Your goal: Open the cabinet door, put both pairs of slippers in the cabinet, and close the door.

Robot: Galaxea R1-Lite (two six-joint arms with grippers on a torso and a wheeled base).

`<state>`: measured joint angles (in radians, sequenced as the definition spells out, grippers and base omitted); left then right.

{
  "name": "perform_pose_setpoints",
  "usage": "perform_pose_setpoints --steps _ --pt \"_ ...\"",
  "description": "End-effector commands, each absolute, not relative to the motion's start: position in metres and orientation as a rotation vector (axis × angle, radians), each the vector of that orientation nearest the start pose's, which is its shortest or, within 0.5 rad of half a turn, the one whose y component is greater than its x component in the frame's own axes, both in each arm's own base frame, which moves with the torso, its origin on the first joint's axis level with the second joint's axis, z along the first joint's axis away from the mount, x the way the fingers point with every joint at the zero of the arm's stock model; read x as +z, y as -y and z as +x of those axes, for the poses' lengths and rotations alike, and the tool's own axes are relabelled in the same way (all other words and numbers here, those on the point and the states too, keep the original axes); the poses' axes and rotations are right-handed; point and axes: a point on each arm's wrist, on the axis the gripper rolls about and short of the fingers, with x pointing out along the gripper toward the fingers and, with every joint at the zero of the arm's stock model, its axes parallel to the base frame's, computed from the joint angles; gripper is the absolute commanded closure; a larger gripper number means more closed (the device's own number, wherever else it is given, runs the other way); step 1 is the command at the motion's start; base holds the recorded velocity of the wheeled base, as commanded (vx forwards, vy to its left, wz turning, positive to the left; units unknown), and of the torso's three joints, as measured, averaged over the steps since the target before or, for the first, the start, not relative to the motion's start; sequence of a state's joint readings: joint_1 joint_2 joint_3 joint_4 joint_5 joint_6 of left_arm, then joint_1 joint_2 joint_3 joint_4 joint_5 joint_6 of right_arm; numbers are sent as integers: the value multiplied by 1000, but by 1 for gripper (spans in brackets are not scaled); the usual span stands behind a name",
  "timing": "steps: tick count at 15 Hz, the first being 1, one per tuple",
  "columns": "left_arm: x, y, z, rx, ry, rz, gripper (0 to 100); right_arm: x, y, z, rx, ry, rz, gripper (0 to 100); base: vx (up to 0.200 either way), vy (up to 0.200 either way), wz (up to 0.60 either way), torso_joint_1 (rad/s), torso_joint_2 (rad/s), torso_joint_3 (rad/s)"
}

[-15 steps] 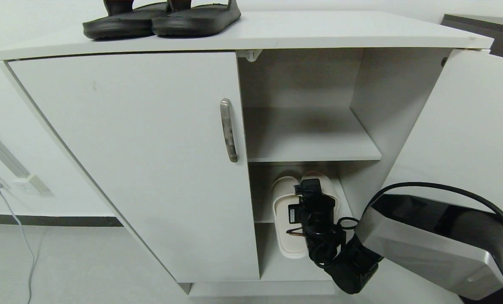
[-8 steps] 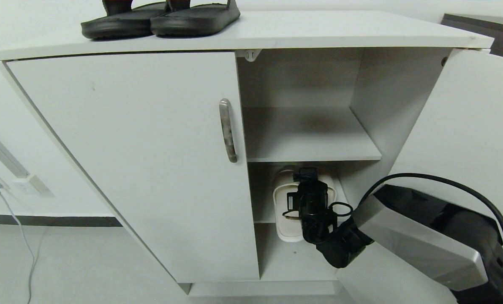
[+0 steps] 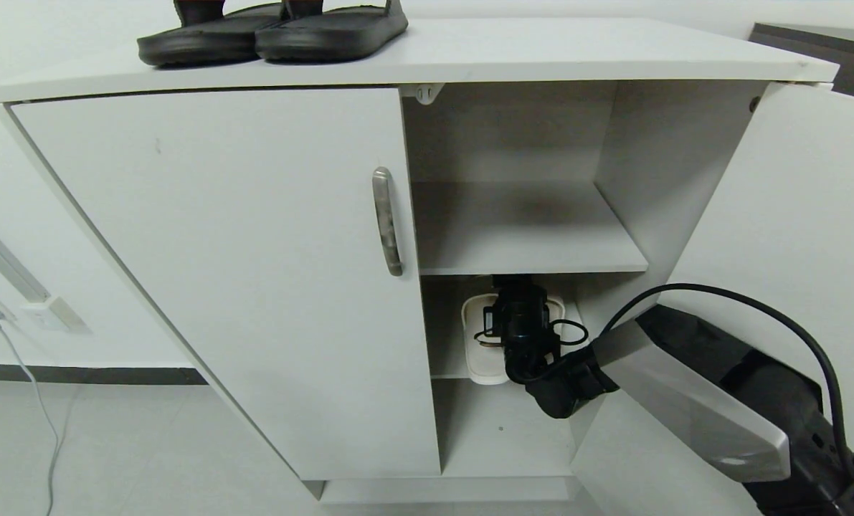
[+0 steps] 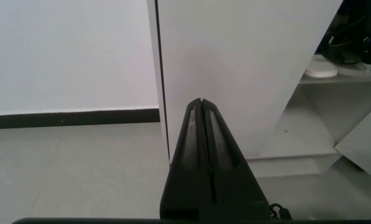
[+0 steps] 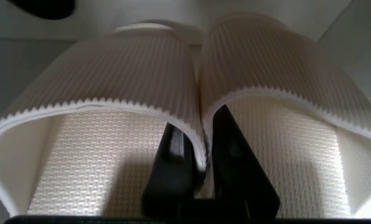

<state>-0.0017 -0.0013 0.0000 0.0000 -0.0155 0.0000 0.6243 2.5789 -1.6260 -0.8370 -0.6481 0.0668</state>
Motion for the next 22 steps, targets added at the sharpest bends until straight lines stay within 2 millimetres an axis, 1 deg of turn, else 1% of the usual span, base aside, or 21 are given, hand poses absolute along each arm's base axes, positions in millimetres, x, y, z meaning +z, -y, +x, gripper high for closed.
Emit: perform_pose_setpoints --steps 1,8,15,16,20,22 --pt "75 0 -23 -17 0 0 100 42 -288 431 -31 -96 -6 100 0 0 0 0 0 0" --pt "75 0 -23 -17 0 0 100 29 -283 440 -29 -103 -9 100 0 0 0 0 0 0" --pt "75 0 -23 -17 0 0 100 25 -285 441 -28 -105 -10 100 0 0 0 0 0 0" --pt "75 0 -23 -17 0 0 100 25 -285 441 -28 -105 -10 0 0 0 0 0 0 0" --pt "75 0 -23 -17 0 0 100 24 -285 437 -23 -115 -20 0 0 0 0 0 0 0" --pt "75 0 -23 -17 0 0 100 25 -283 430 -19 -118 -23 0 0 0 0 0 0 0"
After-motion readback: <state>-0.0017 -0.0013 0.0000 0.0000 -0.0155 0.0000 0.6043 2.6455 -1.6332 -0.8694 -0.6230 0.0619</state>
